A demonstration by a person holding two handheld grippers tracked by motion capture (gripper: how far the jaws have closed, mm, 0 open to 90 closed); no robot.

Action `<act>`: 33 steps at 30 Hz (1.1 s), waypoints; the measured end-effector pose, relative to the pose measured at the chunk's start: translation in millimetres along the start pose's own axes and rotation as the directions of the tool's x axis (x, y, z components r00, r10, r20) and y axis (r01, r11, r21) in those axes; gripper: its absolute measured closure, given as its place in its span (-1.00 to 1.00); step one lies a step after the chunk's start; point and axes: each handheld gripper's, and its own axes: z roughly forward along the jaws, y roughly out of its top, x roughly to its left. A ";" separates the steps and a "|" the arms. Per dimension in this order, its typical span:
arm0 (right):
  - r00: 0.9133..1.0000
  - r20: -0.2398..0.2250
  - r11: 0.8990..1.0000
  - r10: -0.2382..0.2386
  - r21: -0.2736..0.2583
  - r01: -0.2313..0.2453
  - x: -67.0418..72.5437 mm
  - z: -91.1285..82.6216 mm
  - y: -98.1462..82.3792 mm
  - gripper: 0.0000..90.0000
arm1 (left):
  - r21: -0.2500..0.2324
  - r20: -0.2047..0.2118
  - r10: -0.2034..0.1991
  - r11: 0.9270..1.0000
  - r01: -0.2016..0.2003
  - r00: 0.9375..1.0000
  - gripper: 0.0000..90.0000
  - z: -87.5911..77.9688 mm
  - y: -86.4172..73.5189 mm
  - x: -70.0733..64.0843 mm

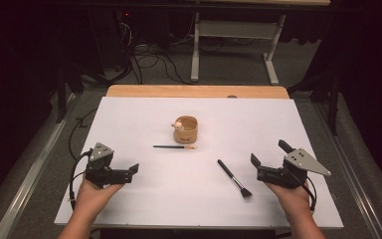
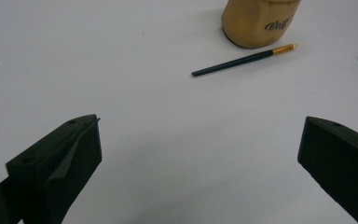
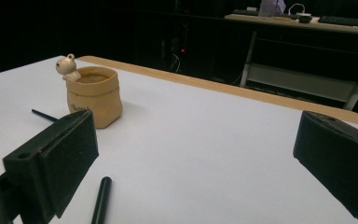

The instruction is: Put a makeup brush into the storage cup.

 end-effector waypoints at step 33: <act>1.000 -0.027 1.000 -0.011 0.002 0.011 3.0 0.5 -0.1 -0.97 | 0.477 0.083 0.085 0.871 -0.114 0.993 -0.99 8.9 18.3 -2.6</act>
